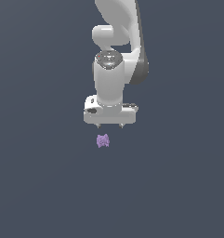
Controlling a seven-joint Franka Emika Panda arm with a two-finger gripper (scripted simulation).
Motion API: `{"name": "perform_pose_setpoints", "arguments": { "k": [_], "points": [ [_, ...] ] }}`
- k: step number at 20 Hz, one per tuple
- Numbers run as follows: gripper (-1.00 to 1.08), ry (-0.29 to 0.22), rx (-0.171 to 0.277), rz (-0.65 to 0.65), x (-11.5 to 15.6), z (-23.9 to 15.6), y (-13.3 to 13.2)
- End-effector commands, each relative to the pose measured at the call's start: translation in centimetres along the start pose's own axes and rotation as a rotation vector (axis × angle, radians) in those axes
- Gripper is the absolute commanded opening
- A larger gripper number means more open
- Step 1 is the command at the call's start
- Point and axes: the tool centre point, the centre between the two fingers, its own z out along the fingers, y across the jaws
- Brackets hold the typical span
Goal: Pick up the object and move it to a goal position.
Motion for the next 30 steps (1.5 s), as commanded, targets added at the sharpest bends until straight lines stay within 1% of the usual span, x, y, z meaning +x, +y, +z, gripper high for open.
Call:
{"name": "perform_pose_setpoints", "arguments": {
  "k": [1,4,10,18,24,30],
  "points": [
    [1.00,0.000,0.000,0.000,0.0,0.0,0.0],
    [1.00,0.003,0.004,0.002,0.1,-0.3,-0.3],
    [1.00,0.015,0.020,0.009,0.3,-1.6,-1.9],
    [1.00,0.013,0.020,0.029,0.3,-1.4,-1.8],
    [1.00,0.010,0.023,0.100,0.3,-0.8,-1.6],
    [1.00,0.003,0.026,0.219,0.2,0.1,-1.2]
  ]
}}
